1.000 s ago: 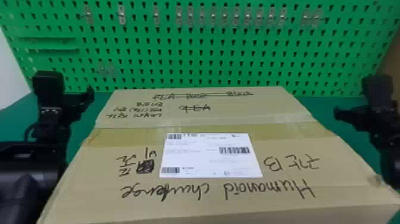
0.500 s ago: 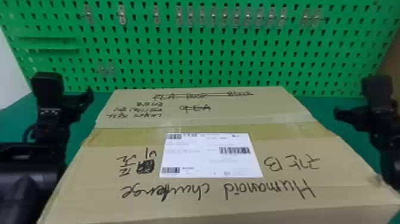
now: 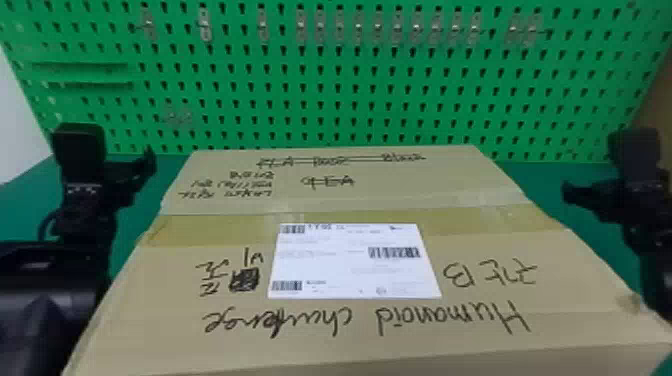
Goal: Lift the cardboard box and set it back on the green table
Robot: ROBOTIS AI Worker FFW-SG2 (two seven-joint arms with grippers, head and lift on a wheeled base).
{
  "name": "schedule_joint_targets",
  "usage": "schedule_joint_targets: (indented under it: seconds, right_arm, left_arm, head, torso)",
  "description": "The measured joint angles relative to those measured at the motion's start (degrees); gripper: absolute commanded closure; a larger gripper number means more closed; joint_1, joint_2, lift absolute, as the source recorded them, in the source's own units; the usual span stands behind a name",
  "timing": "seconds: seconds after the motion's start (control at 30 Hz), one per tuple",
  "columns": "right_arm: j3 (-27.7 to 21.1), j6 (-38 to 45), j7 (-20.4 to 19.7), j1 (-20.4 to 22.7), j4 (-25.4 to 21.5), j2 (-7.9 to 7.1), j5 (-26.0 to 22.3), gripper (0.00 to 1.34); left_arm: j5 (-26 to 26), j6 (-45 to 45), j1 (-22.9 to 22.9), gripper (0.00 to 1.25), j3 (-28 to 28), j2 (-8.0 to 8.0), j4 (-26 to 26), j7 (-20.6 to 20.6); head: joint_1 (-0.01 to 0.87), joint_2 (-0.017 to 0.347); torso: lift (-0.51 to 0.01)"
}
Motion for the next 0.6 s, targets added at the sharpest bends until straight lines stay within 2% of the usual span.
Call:
schedule_joint_targets:
  seconds: [0.6]
  right_arm:
    - [0.1,0.3,0.0,-0.1,0.0,-0.36,0.3,0.09]
  left_arm:
    - [0.1,0.0,0.0,0.25,-0.1,0.01,0.0,0.0]
  head:
    - [0.566,0.054]
  torso:
    - [-0.183]
